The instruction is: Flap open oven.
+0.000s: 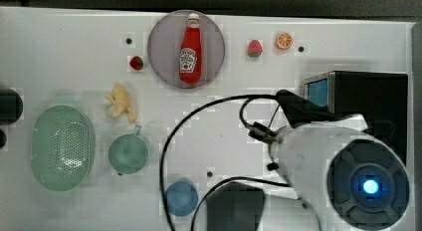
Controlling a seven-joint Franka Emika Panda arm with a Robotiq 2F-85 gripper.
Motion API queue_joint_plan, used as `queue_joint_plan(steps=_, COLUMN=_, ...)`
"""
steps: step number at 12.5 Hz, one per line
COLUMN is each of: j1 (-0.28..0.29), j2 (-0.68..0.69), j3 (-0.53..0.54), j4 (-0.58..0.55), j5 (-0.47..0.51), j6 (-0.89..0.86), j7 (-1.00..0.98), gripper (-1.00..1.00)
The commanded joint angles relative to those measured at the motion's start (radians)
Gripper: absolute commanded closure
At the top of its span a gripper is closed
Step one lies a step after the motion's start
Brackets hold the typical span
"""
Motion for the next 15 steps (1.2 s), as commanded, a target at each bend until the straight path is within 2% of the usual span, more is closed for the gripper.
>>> queue_joint_plan(steps=1, j1=-0.023, j2=0.021, j3=-0.067, j4=-0.060, j5=-0.013, j6=0.073, j7=-0.236, gripper=0.65)
queue_joint_plan(steps=7, j1=-0.032, j2=0.139, j3=-0.178, j4=-0.079, j5=-0.041, j6=0.258, j7=-0.508, gripper=0.65)
queue_joint_plan(steps=11, j1=-0.033, j2=0.228, j3=-0.238, j4=-0.079, j5=-0.040, j6=0.340, j7=-0.520, gripper=0.65)
queue_joint_plan(steps=15, j1=-0.033, j2=0.315, j3=-0.249, j4=-0.079, j5=-0.040, j6=0.427, j7=-0.520, gripper=0.65)
